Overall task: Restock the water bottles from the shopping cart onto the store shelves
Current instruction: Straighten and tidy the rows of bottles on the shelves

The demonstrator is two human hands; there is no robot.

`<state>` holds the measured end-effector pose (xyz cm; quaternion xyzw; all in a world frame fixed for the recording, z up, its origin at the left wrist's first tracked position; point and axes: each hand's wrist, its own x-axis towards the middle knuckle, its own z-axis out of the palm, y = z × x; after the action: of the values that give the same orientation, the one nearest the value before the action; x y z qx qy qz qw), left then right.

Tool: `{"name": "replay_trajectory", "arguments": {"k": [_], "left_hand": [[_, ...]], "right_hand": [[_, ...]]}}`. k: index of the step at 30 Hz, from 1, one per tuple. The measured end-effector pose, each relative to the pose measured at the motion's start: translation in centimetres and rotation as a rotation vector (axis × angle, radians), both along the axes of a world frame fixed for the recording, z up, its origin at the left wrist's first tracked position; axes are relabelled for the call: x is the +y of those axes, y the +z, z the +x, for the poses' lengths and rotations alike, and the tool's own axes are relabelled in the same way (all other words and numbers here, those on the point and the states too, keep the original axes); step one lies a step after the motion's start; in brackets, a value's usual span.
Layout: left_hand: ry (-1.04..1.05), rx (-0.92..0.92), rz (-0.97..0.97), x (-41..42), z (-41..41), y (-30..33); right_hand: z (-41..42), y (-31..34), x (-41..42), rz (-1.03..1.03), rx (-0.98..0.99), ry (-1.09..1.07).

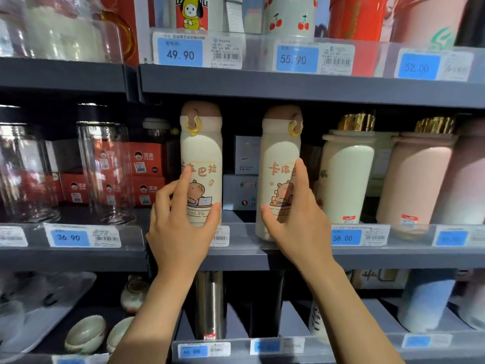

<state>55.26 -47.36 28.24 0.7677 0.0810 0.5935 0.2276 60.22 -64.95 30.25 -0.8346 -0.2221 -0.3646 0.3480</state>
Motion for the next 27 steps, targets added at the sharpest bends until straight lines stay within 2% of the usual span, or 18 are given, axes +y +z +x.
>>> {"name": "replay_trajectory", "arguments": {"k": [5, 9, 11, 14, 19, 23, 27], "left_hand": [[-0.011, -0.035, -0.013, 0.1, 0.1, -0.2], [0.062, -0.203, 0.207, -2.1, 0.3, -0.7], [-0.044, -0.276, 0.27, -4.8, 0.4, -1.0], [-0.277, -0.267, 0.305, -9.9, 1.1, -0.8], [-0.421, -0.063, 0.117, -18.4, 4.1, 1.8], [-0.35, 0.11, -0.103, -22.3, 6.7, 3.2], [-0.25, 0.173, -0.159, -22.9, 7.6, 3.5]], "right_hand": [[-0.8, -1.0, -1.3, -0.02, -0.127, -0.03], [-0.8, -1.7, -4.2, -0.001, -0.198, -0.081], [-0.7, -1.9, -5.9, 0.042, -0.24, -0.09], [-0.1, -1.8, -9.6, 0.113, -0.285, -0.143], [3.1, -0.4, -16.7, 0.241, -0.252, -0.301], [5.7, 0.7, -19.1, 0.173, -0.14, -0.35], [7.2, 1.2, -20.0, 0.081, -0.076, -0.322]]}}
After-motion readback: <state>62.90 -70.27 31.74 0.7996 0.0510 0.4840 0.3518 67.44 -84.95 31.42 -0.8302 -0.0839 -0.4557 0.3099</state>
